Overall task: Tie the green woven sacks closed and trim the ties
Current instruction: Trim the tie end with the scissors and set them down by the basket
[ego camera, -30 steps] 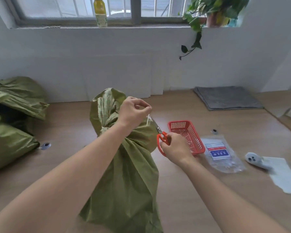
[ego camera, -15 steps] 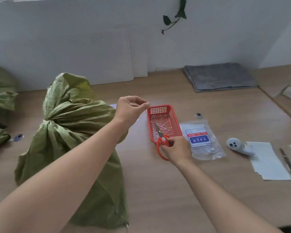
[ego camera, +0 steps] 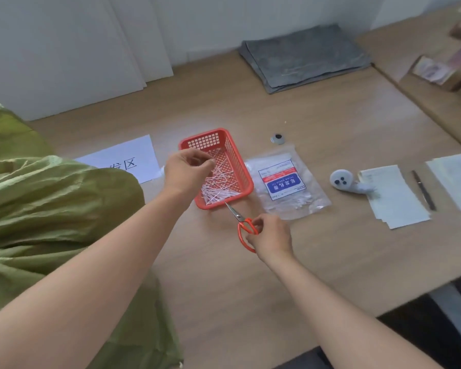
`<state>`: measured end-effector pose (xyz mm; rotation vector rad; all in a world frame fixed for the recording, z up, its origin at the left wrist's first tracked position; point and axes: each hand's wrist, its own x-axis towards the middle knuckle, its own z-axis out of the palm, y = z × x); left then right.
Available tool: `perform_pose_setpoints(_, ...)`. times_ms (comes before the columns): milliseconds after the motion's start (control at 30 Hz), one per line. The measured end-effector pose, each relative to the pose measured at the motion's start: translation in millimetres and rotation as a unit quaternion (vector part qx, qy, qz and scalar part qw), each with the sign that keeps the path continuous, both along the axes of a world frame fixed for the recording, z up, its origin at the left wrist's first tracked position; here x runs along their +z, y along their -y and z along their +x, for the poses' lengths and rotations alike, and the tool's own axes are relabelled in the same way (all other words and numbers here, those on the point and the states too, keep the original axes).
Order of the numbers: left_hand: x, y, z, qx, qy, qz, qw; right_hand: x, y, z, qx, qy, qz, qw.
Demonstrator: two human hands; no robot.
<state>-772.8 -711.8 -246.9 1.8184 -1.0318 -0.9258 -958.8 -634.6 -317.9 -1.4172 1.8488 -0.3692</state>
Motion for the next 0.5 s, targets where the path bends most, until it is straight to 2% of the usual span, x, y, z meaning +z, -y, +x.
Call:
perform_pose_setpoints(200, -58, 13, -13, 0.063, -0.041, 0.056, 0.996, -44, -11, -17, -0.001, -0.012, 0.061, 0.998)
perform_pose_setpoints(500, -76, 15, -25, 0.045, -0.043, 0.076, 0.995, -68, -13, -23, -0.01, 0.003, 0.078, 0.997)
